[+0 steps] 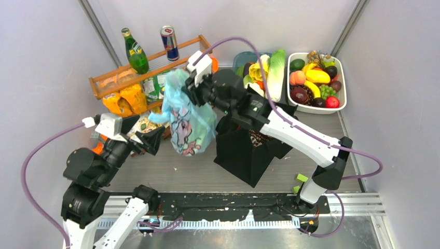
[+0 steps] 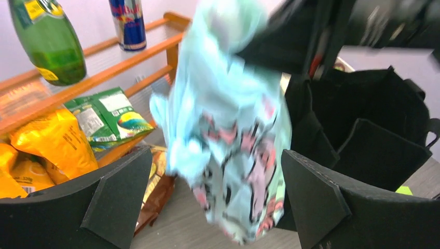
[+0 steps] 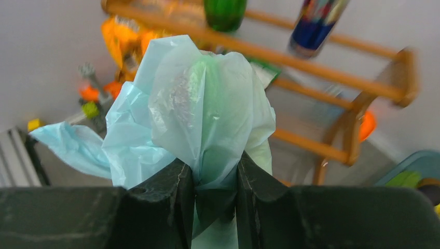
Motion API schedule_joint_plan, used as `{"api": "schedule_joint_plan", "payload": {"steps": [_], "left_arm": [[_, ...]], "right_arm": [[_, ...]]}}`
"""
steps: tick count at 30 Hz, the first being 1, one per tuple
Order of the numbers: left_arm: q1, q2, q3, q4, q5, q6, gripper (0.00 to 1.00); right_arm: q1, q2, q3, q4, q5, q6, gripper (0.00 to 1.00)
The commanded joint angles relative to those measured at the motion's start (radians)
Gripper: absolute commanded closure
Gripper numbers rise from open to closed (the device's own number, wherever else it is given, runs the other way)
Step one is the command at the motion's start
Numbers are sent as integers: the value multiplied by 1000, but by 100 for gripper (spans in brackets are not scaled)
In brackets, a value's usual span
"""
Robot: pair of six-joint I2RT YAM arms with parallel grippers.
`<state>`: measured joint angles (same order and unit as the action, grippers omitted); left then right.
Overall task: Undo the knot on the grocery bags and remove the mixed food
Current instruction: Place the takeout bag at the center of the board.
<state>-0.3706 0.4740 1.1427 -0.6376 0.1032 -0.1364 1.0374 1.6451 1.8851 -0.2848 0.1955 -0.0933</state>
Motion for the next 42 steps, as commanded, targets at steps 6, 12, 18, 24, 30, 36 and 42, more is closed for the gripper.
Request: {"api": "schedule_joint_plan", "payload": {"steps": [6,12,18,24,30,36,42], "left_arm": [[6,-3,-25,24,-94,12,1],[6,24,-82,40,-94,12,1],[6,51,-130,36,-173,12,1],[6,70,-189,8,-267,-77,1],[6,51,-238,-8,-268,-122,1],[6,38,-262,-14,-268,-127,1],[6,58,-281,-17,-248,-158,1]], "right_arm": [[61,-13,-278,139,-91,260,95],[73,22,-297,44,-50,277,30],[106,-12,-301,-29,52,253,4],[163,-6,-394,-62,247,372,4],[169,14,-533,-49,362,550,5],[116,9,-662,-65,388,590,4],[3,-28,-793,-68,413,610,5]]}}
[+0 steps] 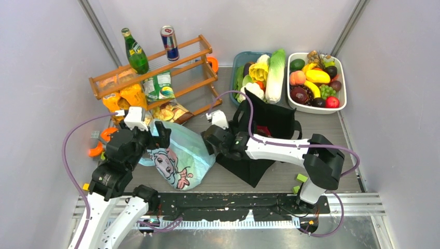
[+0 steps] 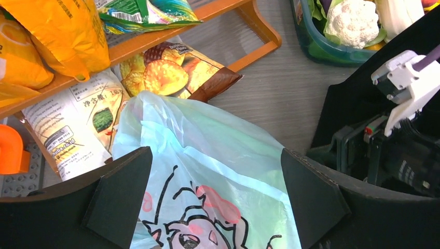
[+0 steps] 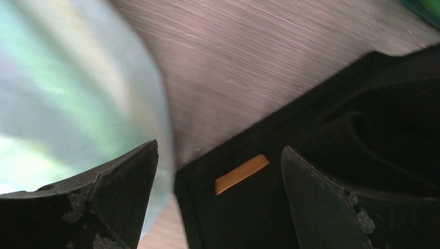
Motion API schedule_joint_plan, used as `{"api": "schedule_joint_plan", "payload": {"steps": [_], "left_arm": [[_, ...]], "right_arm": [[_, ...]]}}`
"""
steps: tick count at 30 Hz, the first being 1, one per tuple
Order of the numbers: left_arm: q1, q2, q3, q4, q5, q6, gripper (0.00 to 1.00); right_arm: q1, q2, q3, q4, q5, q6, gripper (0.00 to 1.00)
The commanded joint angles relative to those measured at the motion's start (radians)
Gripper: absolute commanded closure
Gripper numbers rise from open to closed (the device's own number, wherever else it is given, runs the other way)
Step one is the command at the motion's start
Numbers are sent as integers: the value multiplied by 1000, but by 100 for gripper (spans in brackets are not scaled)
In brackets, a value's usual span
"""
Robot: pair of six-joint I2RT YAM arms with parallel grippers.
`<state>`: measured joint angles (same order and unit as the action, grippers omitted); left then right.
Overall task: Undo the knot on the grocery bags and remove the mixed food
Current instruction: Place the takeout bag at the center of the board.
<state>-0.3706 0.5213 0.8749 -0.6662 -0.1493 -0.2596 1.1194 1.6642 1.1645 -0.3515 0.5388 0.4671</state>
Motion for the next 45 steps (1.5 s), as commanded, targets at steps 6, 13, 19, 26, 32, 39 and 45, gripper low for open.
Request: {"api": "schedule_joint_plan", "payload": {"steps": [6,13,19,26,32,39,45], "left_arm": [[6,37,-46,-2,47,-115,1],[6,53,-145,-45,27,-339,1],[6,78,-151,-175,-117,-451,1],[6,59,-140,-274,-260,-483,1],[6,6,-157,-327,-334,-537,1],[6,47,-299,-99,-100,-585,1],[6,69,-340,-21,-58,-614,39]], "right_arm": [[-228,-113,-182,-3,104,51,5],[-394,-236,-290,-13,119,39,4],[-499,-325,-348,-32,134,35,4],[-625,-410,-402,-2,88,-19,4],[-657,-447,-389,9,61,-107,4],[-653,-532,-372,57,-93,-160,5],[-603,-598,-364,128,-172,-199,4]]}}
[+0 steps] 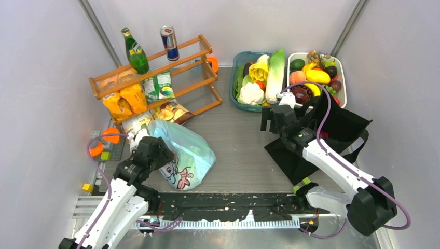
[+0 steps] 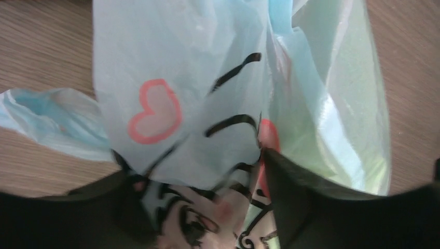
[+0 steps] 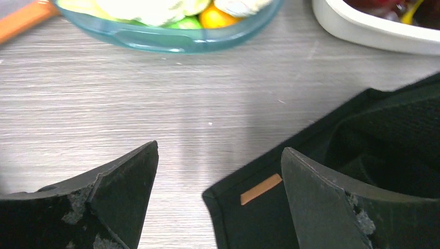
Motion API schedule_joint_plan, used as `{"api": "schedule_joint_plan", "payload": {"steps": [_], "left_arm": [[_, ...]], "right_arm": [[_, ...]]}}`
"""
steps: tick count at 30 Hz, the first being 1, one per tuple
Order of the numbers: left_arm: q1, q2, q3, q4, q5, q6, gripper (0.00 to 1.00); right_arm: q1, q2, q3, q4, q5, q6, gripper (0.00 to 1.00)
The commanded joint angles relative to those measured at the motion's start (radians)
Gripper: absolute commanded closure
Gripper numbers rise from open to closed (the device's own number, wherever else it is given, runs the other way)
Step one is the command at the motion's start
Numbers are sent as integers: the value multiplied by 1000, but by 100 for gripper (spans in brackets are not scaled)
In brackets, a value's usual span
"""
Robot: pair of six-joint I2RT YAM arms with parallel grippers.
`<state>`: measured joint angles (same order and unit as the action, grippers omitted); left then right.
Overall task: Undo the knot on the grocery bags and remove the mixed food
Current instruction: Place the takeout bag at the center of the board, then adjust the takeout bag at the center of the board.
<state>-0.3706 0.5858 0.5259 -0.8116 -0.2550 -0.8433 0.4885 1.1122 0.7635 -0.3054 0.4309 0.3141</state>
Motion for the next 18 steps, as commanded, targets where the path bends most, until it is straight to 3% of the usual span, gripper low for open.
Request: {"api": "schedule_joint_plan", "payload": {"steps": [1,3,5,11,18], "left_arm": [[6,6,11,128,50,-19,51],[6,6,20,127,48,6,80],[6,1,35,116,42,33,100],[4,-71,86,120,47,143,100],[-6,-93,257,156,203,365,100]], "right_arm": [[30,-47,42,81,-70,-51,5],[33,-50,60,79,-85,-68,4],[38,-56,77,85,-105,-77,4],[65,-109,39,195,-168,-110,4],[74,-148,8,276,-249,-120,4]]}}
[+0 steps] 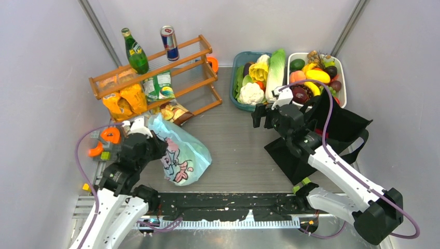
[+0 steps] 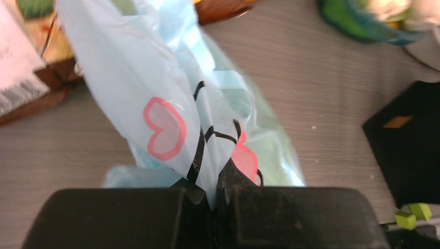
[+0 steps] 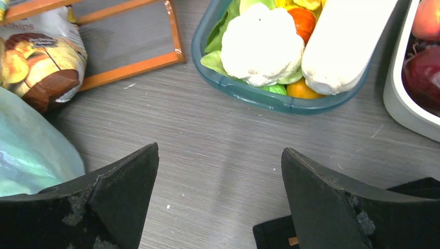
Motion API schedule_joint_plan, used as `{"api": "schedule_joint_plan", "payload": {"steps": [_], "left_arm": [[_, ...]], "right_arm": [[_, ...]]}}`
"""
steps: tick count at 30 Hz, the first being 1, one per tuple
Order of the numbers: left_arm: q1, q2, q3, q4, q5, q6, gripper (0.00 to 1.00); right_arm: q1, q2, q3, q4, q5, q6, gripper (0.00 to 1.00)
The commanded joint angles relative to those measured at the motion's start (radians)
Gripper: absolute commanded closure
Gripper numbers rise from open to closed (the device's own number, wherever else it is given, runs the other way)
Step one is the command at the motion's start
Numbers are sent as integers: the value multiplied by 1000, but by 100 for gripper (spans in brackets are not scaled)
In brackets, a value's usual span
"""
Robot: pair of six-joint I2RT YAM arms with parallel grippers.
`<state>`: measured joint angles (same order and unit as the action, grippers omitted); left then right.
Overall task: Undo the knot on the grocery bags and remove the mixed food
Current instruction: Adjust the takeout bag at the center of the board.
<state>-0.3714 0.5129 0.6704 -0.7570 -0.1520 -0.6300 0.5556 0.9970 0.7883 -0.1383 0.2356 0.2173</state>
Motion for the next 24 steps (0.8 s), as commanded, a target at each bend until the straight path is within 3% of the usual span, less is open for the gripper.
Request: {"api": "schedule_joint_plan", "payload": {"steps": [1,6,12,16,22,24], "left_arm": [[-11,-19,128,123,118,173,100],[-94,85,234,149,147,307,100],[-401,295,351,132,-1,443,100],[-543,456,416,125,-49,471,100],[-628,613,413,236,55,449,100],[-633,628,396,300,130,440,91]], "right_arm": [[7,-38,-20,113,-56,-22,5],[7,-44,-22,103,-62,-10,5],[8,-63,-39,92,-70,4,5],[7,-84,-53,83,-56,3,5],[7,-111,-59,50,45,18,4],[8,-115,-51,29,59,13,4]]}}
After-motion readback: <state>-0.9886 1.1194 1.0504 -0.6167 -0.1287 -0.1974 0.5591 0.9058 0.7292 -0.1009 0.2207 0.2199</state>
